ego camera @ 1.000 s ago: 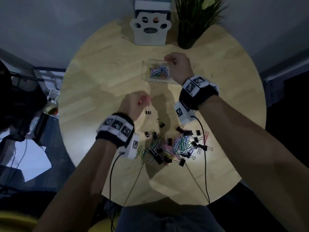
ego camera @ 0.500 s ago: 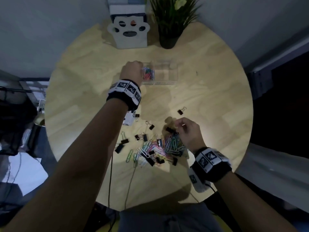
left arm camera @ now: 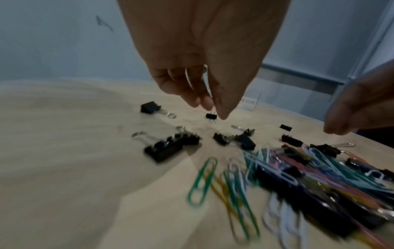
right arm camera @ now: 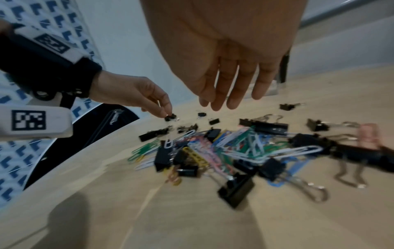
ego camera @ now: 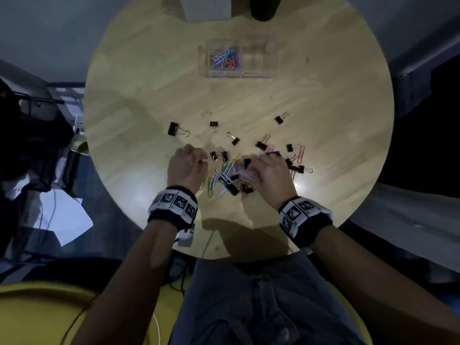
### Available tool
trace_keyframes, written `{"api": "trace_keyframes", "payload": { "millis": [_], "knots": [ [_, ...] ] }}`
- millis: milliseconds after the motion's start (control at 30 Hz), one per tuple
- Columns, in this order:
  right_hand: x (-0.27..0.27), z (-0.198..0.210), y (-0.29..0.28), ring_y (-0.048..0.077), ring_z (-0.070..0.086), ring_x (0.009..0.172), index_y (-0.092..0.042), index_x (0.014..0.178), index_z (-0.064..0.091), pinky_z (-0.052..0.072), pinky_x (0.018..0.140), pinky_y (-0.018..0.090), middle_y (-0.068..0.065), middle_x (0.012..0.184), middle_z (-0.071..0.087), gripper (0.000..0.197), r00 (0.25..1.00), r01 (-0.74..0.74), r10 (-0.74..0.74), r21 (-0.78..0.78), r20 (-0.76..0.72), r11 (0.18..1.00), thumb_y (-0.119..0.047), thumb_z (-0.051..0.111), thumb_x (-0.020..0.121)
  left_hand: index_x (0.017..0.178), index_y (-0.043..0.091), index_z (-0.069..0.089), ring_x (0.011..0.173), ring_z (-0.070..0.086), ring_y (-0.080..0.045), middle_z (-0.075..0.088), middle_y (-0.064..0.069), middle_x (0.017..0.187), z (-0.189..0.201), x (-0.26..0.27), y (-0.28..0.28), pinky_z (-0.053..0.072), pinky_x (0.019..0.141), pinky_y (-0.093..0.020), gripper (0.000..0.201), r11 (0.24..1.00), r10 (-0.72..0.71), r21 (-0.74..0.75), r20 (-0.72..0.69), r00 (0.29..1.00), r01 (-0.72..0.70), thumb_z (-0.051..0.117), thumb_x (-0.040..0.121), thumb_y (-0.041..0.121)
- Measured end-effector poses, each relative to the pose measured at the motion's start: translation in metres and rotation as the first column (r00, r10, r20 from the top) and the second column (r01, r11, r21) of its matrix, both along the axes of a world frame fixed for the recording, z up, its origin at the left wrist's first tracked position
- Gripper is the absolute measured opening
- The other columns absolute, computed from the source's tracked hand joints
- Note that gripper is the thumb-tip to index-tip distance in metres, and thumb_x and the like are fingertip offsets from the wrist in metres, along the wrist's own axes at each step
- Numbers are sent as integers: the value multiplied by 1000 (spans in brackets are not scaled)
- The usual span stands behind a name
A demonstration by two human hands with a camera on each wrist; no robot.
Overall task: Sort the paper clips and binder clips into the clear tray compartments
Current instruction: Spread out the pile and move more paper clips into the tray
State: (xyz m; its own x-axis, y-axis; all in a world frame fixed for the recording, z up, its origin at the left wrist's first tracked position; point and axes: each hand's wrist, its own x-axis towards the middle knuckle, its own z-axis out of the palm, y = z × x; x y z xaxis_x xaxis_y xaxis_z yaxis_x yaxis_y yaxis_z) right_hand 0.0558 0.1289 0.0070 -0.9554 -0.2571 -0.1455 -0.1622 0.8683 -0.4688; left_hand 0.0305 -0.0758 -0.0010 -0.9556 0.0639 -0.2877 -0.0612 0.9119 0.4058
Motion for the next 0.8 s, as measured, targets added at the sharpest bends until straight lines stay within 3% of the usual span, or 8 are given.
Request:
{"api": "trace_keyframes", "payload": {
  "millis": [100, 167, 267, 367, 467, 567, 733, 800],
  "knots": [
    [8, -5, -20, 29, 59, 101, -12, 100, 65, 44, 89, 40, 8, 104, 68, 17, 994, -84, 83, 10, 65, 996, -15, 55, 87, 99, 10, 57, 92, 57, -29, 57, -10, 103, -9, 32, -3, 48, 75, -38, 20, 982, 173, 61, 62, 983, -177, 58, 84, 24],
    [10, -11, -33, 27, 54, 112, -13, 112, 58, 40, 95, 39, 7, 119, 62, 26, 985, -131, 124, 61, 118, 989, -27, 50, 92, 104, 12, 55, 92, 58, -28, 57, -8, 108, -16, 48, -2, 49, 73, -36, 27, 979, 195, 51, 76, 978, -199, 61, 84, 29],
    [10, -20, -45, 29, 52, 117, -8, 118, 53, 39, 99, 38, 12, 125, 57, 39, 983, -147, 129, 142, 127, 979, -37, 48, 93, 112, 11, 54, 95, 59, -31, 56, -9, 116, -24, 56, 3, 50, 75, -38, 39, 970, 234, 48, 102, 967, -240, 65, 81, 33],
    [11, -29, -49, 31, 54, 117, -5, 120, 51, 41, 99, 39, 15, 129, 56, 38, 984, -159, 137, 210, 117, 965, -33, 48, 94, 113, 8, 52, 104, 55, -32, 52, -14, 120, -30, 55, 10, 49, 82, -40, 46, 958, 264, 86, 123, 957, -275, 69, 78, 33],
    [11, -32, -42, 30, 55, 115, -8, 123, 51, 44, 95, 40, 12, 127, 58, 31, 992, -97, 78, 199, 101, 975, -17, 45, 94, 110, 8, 52, 107, 53, -31, 52, -14, 119, -32, 49, 18, 47, 86, -40, 37, 954, 275, 79, 158, 948, -289, 66, 81, 26],
    [12, -31, -24, 31, 59, 105, -11, 116, 57, 48, 85, 38, 11, 115, 63, 26, 992, 36, -49, 107, 119, 994, -11, 52, 90, 106, 6, 57, 107, 55, -32, 58, -17, 117, -33, 44, 21, 47, 87, -37, 23, 943, 299, 98, 175, 938, -319, 62, 85, 17],
    [11, -30, -1, 31, 59, 84, -2, 84, 61, 50, 70, 37, 17, 97, 63, 6, 959, 264, -247, -130, 137, 956, -6, 57, 85, 99, -5, 58, 95, 56, -28, 61, -21, 107, -32, 43, 21, 35, 71, -23, 16, 938, 278, 164, 176, 944, -307, 57, 87, 6],
    [10, -28, 3, 24, 55, 73, 1, 79, 58, 45, 65, 31, 17, 90, 61, 4, 946, 318, -292, -214, 143, 924, -1, 58, 83, 95, -7, 55, 89, 53, -28, 59, -23, 103, -31, 44, 20, 30, 67, -22, 17, 937, 267, 191, 143, 953, -291, 54, 90, 9]
  ]
}}
